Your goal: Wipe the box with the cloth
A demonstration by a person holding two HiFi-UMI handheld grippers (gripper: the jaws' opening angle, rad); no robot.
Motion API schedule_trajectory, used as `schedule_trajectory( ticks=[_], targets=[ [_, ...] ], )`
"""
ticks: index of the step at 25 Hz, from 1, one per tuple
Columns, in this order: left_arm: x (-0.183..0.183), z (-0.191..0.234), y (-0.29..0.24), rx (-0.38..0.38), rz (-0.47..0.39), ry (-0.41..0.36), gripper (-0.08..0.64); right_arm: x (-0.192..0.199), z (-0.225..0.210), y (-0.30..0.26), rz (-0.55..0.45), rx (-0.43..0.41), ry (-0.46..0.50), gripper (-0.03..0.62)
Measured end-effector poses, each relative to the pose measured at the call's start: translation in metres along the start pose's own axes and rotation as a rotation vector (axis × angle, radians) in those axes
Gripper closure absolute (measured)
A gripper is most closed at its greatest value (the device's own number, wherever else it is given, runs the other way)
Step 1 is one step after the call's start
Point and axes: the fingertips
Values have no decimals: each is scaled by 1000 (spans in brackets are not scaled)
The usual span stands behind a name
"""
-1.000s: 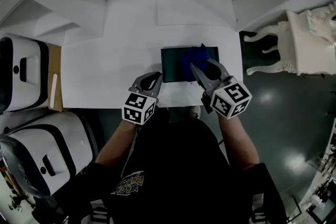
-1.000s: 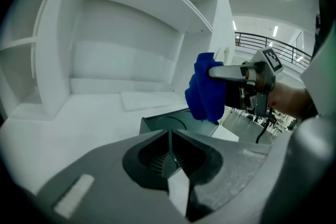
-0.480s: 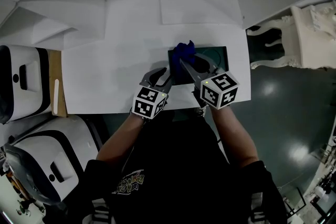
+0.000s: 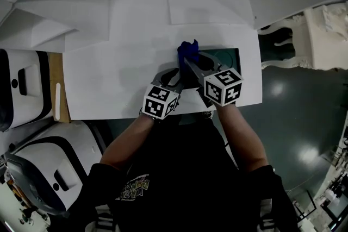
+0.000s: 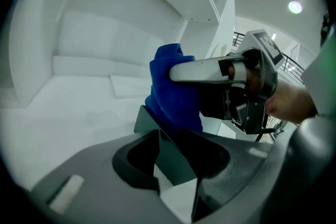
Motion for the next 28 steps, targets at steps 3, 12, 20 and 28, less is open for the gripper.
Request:
schedule_trajectory(
  ticks=[3,12,20,28],
  targets=[
    [0,-2,-2,6,-12,17,433,9,-7,-9,48,40,42,491],
    [1,0,1,33,-42,64,436,29,-15,-31,203,168,274,491],
    [1,-1,1,22,-46,50,436,32,-26,-31,249,209,358,491],
    [1,0,1,15,-41,49,436,36,-61,-10,283,270,348,491]
  ],
)
Point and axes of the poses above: the fingertips, and each gripper's own axes: y backward along the fingers, z to its left, x out of its underside, and after that the axes turned 8 degrees about x, right-handed
